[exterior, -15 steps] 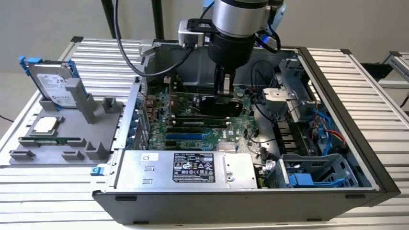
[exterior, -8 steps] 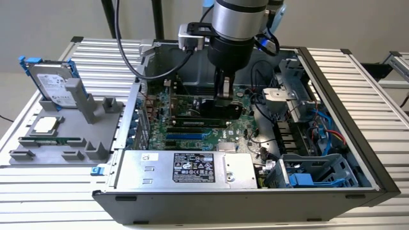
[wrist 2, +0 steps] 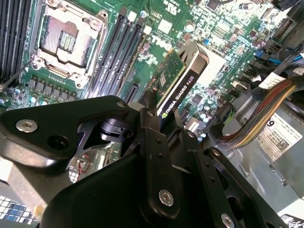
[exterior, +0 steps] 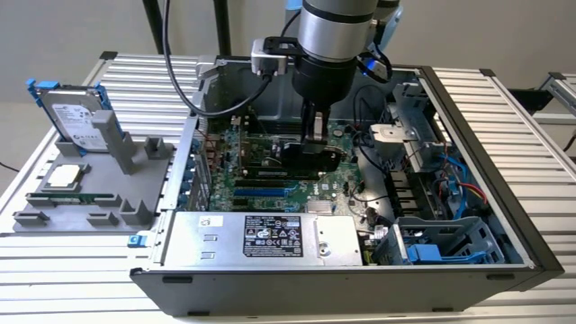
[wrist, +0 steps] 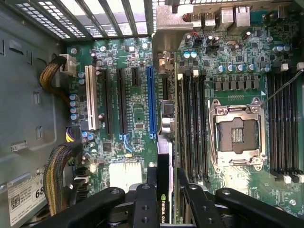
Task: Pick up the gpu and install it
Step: 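Insert the gpu into the slot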
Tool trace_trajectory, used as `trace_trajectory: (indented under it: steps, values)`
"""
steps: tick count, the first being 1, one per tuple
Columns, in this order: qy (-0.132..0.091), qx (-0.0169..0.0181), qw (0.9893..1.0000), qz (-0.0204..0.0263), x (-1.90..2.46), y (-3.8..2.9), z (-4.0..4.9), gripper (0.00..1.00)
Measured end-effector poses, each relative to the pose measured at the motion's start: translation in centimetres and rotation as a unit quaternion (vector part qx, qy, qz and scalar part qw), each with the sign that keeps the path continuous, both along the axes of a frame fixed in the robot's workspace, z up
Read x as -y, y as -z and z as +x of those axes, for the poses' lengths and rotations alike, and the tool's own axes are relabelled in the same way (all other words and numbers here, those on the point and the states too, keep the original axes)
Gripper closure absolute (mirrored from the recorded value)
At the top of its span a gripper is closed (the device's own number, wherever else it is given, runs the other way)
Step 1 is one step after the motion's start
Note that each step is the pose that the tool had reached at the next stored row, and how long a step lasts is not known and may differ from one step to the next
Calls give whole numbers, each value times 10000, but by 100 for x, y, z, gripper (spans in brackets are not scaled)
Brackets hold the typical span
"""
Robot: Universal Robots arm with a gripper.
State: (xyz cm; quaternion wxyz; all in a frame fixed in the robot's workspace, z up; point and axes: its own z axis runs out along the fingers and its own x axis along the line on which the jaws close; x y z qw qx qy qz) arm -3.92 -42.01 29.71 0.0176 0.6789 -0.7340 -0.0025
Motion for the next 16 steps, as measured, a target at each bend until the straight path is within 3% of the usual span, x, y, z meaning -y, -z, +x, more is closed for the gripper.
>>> trace_trajectory:
  steps: [16]
  values:
    - [0, 0, 10000, -3, 0, 55, -30, 100]
